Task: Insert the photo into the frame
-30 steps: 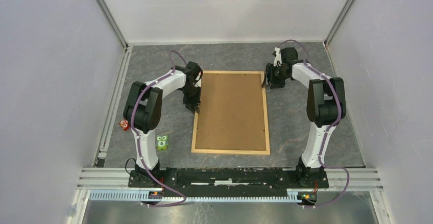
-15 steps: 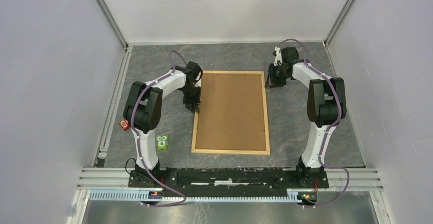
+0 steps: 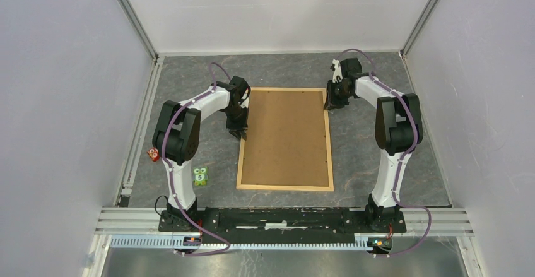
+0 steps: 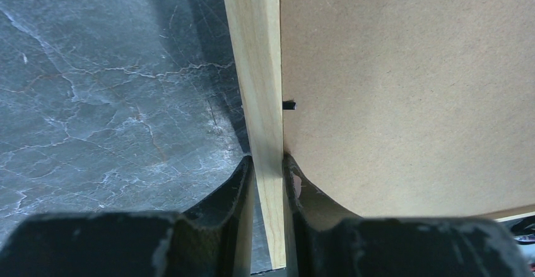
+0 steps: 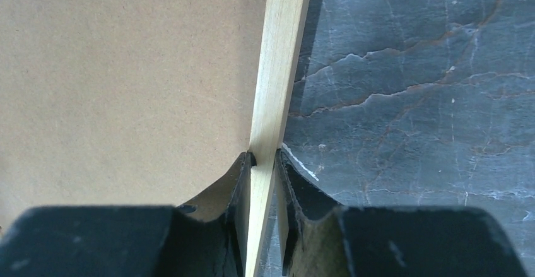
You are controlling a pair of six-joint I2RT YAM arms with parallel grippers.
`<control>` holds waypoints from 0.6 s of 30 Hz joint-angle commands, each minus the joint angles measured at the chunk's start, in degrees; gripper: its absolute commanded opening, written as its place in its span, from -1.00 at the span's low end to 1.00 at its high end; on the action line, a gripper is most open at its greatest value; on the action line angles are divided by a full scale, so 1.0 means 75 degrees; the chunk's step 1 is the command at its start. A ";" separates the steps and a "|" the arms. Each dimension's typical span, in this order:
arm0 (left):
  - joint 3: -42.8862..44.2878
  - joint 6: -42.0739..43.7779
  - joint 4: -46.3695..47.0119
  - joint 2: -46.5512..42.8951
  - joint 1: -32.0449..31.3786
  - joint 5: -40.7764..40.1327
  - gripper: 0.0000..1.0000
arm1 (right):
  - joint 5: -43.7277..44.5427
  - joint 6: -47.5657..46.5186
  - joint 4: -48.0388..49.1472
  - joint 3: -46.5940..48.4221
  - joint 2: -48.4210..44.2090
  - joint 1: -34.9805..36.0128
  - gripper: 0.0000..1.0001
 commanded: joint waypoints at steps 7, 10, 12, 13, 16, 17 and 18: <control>-0.0393 0.0505 0.0133 0.0462 -0.0107 -0.0415 -0.89 | 0.0824 -0.0068 -0.0323 0.0401 0.0204 0.0019 -0.55; -0.0405 0.0505 0.0136 0.0463 -0.0112 -0.0425 -0.89 | 0.0938 -0.0083 -0.0434 0.0407 0.0329 0.0023 -0.56; -0.0405 0.0505 0.0139 0.0459 -0.0106 -0.0437 -0.89 | 0.1110 -0.0077 -0.0481 0.0379 0.0399 0.0049 -0.57; -0.0402 0.0505 0.0139 0.0467 -0.0105 -0.0445 -0.90 | 0.1290 -0.0077 -0.0538 0.0383 0.0438 0.0062 -0.58; -0.0416 0.0506 0.0136 0.0462 -0.0102 -0.0449 -0.90 | 0.2228 -0.0126 -0.0872 0.0588 0.0624 0.0170 -0.61; -0.0416 0.0505 0.0139 0.0460 -0.0113 -0.0456 -0.90 | 0.2360 -0.0141 -0.0951 0.0628 0.0681 0.0206 -0.64; -0.0416 0.0511 0.0139 0.0461 -0.0105 -0.0464 -0.90 | 0.2496 -0.0142 -0.0986 0.0640 0.0764 0.0253 -0.67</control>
